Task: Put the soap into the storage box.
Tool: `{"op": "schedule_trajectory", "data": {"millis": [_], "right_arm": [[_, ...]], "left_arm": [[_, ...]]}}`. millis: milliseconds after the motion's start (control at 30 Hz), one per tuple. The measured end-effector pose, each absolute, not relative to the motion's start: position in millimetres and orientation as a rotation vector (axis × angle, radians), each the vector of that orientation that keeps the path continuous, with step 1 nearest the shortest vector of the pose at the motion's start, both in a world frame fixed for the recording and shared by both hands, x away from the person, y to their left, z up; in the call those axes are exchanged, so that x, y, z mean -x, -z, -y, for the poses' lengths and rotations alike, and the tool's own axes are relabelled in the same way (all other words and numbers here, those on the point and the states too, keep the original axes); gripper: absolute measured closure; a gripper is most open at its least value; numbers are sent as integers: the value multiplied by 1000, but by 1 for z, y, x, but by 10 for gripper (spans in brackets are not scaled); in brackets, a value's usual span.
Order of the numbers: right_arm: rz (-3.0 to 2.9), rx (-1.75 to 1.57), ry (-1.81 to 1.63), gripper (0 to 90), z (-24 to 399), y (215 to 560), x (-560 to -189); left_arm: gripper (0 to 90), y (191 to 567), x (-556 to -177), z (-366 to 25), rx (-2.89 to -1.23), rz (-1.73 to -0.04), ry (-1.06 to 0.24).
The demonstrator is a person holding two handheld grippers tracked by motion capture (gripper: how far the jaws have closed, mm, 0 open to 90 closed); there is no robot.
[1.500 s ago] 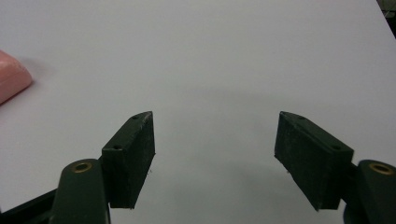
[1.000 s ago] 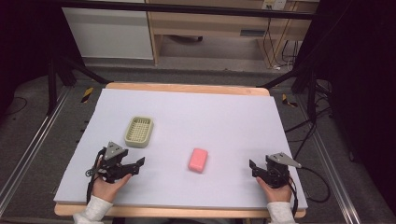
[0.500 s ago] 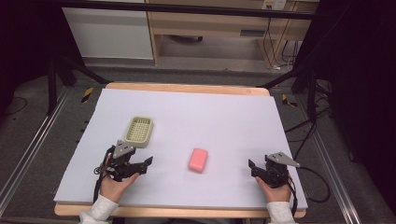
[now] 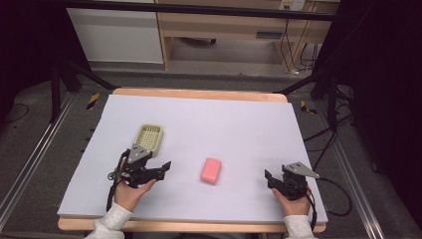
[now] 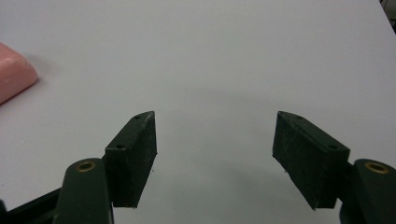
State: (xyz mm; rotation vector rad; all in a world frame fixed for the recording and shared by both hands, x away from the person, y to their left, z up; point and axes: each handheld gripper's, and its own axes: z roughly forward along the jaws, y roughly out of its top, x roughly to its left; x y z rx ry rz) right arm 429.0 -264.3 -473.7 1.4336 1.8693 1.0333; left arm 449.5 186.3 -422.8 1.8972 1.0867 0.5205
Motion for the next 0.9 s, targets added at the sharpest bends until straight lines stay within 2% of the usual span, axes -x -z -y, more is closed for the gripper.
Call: {"op": "schedule_trajectory", "data": {"millis": [900], "right_arm": [[-1865,-1430,-1028,315,264,474,-429]], "left_arm": [[235,418,-462,-130,-1941,-1020,-468]]}}
